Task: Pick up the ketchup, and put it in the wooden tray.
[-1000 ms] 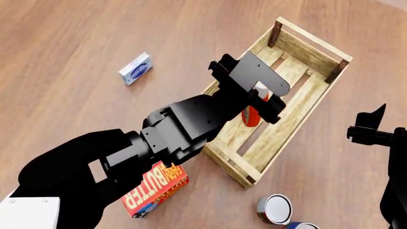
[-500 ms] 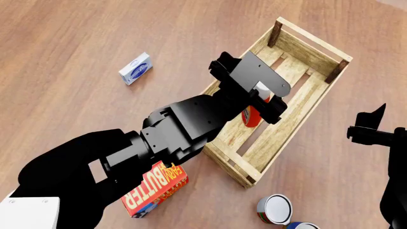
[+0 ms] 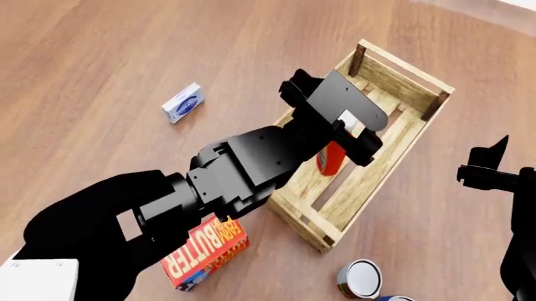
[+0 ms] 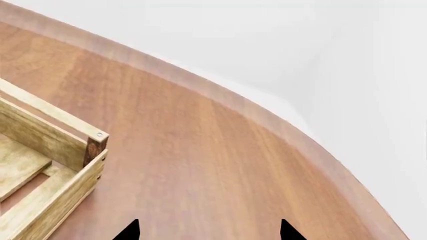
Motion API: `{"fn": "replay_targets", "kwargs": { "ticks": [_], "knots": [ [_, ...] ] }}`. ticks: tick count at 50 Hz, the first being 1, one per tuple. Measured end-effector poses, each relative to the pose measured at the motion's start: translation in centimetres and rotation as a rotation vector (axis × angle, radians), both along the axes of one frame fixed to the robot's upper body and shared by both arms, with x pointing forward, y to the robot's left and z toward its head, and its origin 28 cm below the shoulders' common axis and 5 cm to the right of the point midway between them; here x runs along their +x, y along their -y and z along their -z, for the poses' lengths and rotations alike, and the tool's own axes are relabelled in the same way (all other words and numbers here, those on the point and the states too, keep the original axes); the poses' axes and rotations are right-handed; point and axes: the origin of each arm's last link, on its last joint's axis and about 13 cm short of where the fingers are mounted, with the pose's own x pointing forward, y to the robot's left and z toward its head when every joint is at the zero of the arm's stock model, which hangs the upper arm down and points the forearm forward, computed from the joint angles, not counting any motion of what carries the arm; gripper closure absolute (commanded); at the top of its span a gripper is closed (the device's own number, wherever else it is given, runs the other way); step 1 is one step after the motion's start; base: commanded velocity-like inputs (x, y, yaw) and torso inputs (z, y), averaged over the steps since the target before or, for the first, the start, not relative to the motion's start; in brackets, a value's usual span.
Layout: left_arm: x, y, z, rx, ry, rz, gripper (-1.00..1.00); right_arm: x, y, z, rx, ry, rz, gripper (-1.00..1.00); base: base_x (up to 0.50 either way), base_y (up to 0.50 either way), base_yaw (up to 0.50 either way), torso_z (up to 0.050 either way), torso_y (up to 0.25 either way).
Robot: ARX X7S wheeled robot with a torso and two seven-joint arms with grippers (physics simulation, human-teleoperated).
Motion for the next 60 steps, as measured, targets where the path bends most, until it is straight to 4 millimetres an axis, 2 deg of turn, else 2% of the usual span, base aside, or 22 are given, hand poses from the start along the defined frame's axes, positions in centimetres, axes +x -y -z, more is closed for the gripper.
{"fn": "replay_targets", "kwargs": {
  "ticks": [22, 38, 43, 48, 51, 60],
  "knots": [
    [0.1, 0.1, -1.3, -0.016, 0.017, 0.0, -1.0, 0.0, 0.0, 0.0, -0.007, 0.013, -0.012, -1.0, 0.0, 0.0, 0.0, -0.008, 0.153],
    [1.5, -0.9, -4.5, -0.095, 0.074, -0.063, -1.0, 0.1, 0.1, 0.0, -0.026, 0.037, -0.053, -1.0, 0.0, 0.0, 0.0, -0.008, 0.154],
    [1.9, -2.3, -5.5, -0.142, 0.091, -0.098, -1.0, 0.1, 0.1, 0.0, -0.04, 0.047, -0.082, -1.0, 0.0, 0.0, 0.0, -0.009, 0.154],
    [1.6, -4.5, -6.0, -0.192, 0.094, -0.144, -1.0, 0.1, 0.1, 0.0, -0.054, 0.056, -0.115, -1.0, 0.0, 0.0, 0.0, -0.009, 0.155],
    [1.2, -6.0, -5.8, -0.218, 0.093, -0.179, -1.0, 0.2, 0.1, 0.0, -0.062, 0.06, -0.138, -1.0, 0.0, 0.0, 0.0, -0.008, 0.155],
    [-1.2, -10.8, -4.4, -0.3, 0.09, -0.319, -1.0, -2.0, -0.4, -1.1, -0.076, 0.084, -0.219, -1.0, 0.0, 0.0, 0.0, -0.009, 0.152]
  ]
}}
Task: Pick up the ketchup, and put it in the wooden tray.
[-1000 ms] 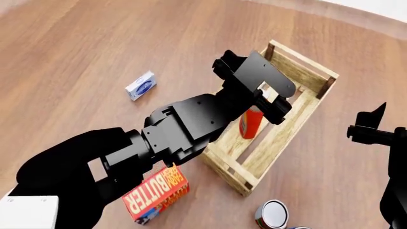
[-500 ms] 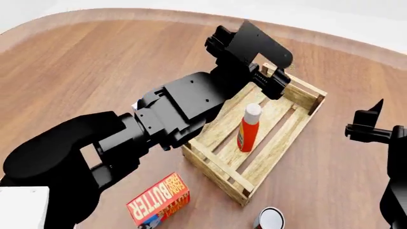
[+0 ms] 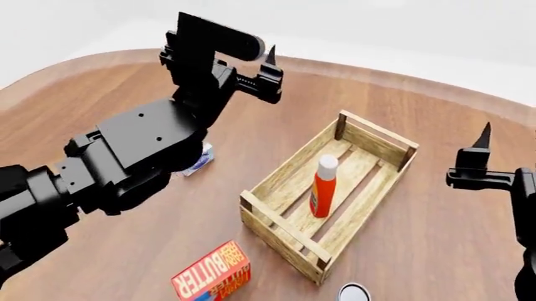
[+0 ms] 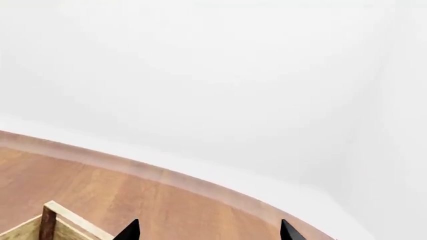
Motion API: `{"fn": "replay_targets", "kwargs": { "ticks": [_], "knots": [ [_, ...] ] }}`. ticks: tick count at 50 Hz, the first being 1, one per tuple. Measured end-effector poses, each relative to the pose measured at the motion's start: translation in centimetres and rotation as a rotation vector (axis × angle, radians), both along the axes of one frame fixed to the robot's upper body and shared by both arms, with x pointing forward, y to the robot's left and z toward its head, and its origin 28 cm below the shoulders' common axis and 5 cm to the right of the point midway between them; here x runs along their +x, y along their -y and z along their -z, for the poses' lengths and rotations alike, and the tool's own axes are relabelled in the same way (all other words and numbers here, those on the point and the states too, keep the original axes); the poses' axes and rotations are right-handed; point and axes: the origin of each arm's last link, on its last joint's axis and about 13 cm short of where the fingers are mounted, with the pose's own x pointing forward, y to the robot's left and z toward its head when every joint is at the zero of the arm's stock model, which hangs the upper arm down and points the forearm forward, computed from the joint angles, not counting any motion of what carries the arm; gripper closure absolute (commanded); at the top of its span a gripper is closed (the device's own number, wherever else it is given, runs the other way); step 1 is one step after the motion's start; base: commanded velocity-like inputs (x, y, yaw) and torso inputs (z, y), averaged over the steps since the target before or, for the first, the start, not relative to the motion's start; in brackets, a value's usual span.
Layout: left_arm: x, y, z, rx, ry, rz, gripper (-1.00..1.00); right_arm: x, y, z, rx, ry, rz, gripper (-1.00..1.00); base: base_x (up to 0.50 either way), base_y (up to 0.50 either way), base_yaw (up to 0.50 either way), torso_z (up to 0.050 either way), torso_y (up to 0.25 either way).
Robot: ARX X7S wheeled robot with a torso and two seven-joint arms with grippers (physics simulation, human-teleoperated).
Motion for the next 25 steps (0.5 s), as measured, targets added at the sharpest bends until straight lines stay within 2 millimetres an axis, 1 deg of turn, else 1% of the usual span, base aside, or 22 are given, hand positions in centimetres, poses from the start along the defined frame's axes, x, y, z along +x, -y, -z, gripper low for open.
{"fn": "replay_targets", "kwargs": {
  "ticks": [6, 12, 19, 25],
  "knots": [
    [-2.1, -2.9, 1.5, -0.055, -0.012, -0.109, -1.0, -0.4, -0.6, -0.4, -0.007, 0.019, -0.048, -1.0, 0.0, 0.0, 0.0, -0.008, 0.148],
    [-4.2, -5.0, 3.2, -0.098, -0.032, -0.21, -1.0, -0.2, -1.2, -0.4, -0.01, 0.032, -0.082, -1.0, 0.0, 0.0, 0.0, -0.009, 0.137],
    [-6.4, -6.7, 4.8, -0.14, -0.057, -0.309, -1.0, 0.2, -1.8, -0.2, -0.006, 0.044, -0.108, -1.0, 0.0, 0.0, 0.0, -0.008, 0.114],
    [-7.8, -7.6, 5.7, -0.17, -0.077, -0.375, -1.0, 0.6, -2.1, 0.1, 0.005, 0.049, -0.123, -1.0, 0.0, 0.0, 0.0, 0.0, 0.0]
  ]
}}
